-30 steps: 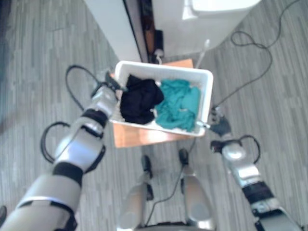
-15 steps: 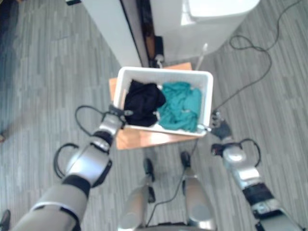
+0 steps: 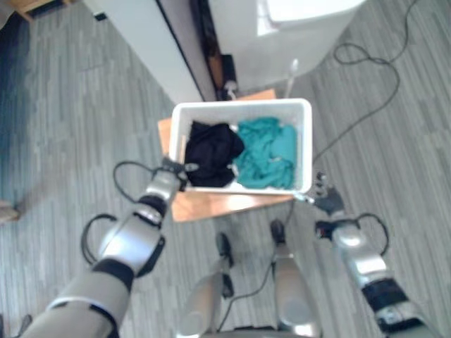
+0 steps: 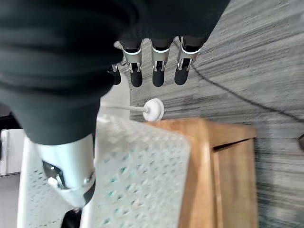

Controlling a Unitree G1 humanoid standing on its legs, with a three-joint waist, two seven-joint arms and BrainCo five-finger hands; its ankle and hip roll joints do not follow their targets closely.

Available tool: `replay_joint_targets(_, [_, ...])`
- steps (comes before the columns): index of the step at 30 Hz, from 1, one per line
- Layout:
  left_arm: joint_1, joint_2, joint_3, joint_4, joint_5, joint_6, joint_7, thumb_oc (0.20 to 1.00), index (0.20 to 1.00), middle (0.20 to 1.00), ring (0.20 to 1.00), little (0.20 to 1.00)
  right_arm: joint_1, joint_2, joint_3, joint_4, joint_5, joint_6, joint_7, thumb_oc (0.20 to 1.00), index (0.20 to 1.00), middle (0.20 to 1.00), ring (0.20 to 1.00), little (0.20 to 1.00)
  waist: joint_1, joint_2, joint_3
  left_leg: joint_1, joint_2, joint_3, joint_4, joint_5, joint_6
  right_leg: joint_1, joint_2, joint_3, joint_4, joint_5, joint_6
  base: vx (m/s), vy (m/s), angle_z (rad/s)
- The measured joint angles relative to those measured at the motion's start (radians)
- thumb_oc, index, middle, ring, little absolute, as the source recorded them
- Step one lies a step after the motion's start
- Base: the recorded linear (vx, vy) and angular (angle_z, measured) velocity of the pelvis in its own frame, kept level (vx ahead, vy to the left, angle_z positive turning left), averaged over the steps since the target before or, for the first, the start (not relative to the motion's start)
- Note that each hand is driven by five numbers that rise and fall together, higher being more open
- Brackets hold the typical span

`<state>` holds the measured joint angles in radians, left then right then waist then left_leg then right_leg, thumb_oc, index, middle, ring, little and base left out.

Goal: Grab the laundry basket,head to the washer,open it,put in the laundry and shut it.

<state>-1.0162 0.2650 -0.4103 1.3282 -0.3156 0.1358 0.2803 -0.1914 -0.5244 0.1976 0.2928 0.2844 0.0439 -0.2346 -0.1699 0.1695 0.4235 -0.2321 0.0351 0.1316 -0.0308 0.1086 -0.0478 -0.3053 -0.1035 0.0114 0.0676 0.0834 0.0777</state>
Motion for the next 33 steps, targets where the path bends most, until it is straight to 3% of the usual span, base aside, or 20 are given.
replay_joint_targets(11, [-0.176, 0.092, 0.0, 0.029, 0.001, -0.014, -0.001, 1.0, 1.0, 1.0, 1.0, 1.0, 0.016, -0.034, -0.03, -0.004, 0.0, -0.025, 0.039, 1.0, 1.0, 1.0, 1.0, 1.0, -0.015, 0.0, 0.0, -0.015, 0.004, 0.011, -0.005, 0.001, -0.002, -0.027, 0.006, 0.009, 0.01, -0.007, -0.002, 0.0, -0.01, -0.02])
replay_joint_targets(33, [-0.168, 0.057, -0.021, 0.059, 0.023, -0.013, -0.004, 1.0, 1.0, 1.0, 1.0, 1.0, -0.119, -0.048, -0.037, -0.041, 0.041, -0.066, -0.011, 1.0, 1.0, 1.0, 1.0, 1.0, -0.012, -0.005, 0.003, -0.032, 0.007, 0.006, -0.002, 0.001, -0.002, -0.055, 0.009, 0.005, 0.042, -0.021, -0.003, 0.0, 0.0, 0.0])
